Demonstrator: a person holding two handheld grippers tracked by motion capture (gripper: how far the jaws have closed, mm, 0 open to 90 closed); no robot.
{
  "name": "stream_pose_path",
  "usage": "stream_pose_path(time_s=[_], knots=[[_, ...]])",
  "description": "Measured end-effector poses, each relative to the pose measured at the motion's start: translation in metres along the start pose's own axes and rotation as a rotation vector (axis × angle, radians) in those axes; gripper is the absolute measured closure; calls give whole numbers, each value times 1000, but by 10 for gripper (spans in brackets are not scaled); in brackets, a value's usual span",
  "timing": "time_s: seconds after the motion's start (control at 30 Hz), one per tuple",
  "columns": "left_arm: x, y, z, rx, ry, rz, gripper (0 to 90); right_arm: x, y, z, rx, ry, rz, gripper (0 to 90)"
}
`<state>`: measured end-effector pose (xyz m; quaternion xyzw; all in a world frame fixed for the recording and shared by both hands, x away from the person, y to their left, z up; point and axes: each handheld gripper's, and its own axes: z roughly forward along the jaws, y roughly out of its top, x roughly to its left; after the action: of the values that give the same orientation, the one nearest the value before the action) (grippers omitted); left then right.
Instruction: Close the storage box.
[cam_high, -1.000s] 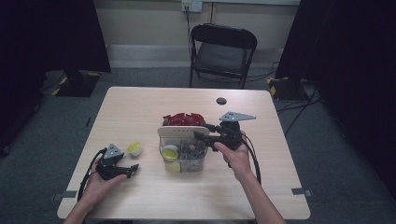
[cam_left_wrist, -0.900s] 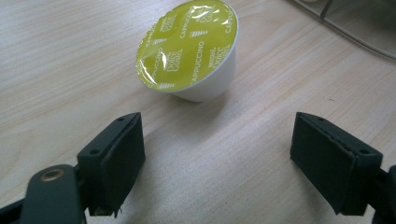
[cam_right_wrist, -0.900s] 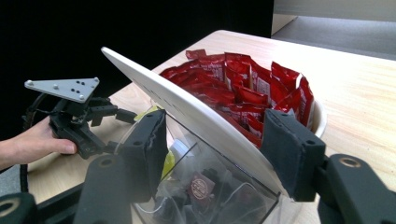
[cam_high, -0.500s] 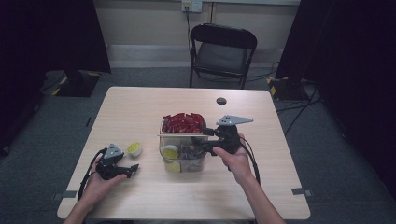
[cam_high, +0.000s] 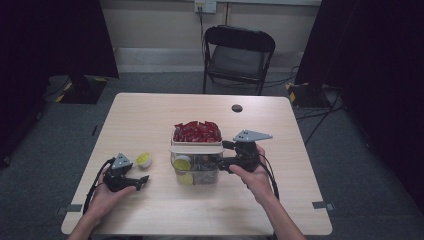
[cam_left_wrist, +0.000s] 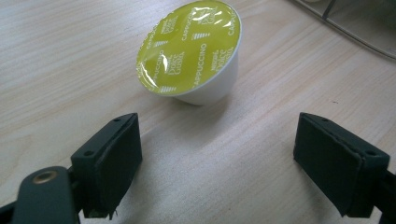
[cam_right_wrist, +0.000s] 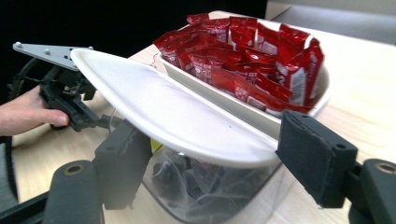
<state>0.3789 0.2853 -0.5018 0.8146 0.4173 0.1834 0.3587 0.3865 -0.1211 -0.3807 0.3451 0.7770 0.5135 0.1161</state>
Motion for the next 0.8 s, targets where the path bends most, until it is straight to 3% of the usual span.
stream_pose_path(time_s=[0.07,0.13,0.2,0.8], knots=[[0,0,0,0,1,-1,148,-1,-3,-3,36,21,30,178],[0,0,0,-1,2,-3,148,-1,-7,-4,43,7,17,187],[0,0,0,-1,2,-3,148,-3,-10,-3,51,13,33,182],[-1,0,0,-2,1,-5,149,2,-24,4,69,-15,31,164]])
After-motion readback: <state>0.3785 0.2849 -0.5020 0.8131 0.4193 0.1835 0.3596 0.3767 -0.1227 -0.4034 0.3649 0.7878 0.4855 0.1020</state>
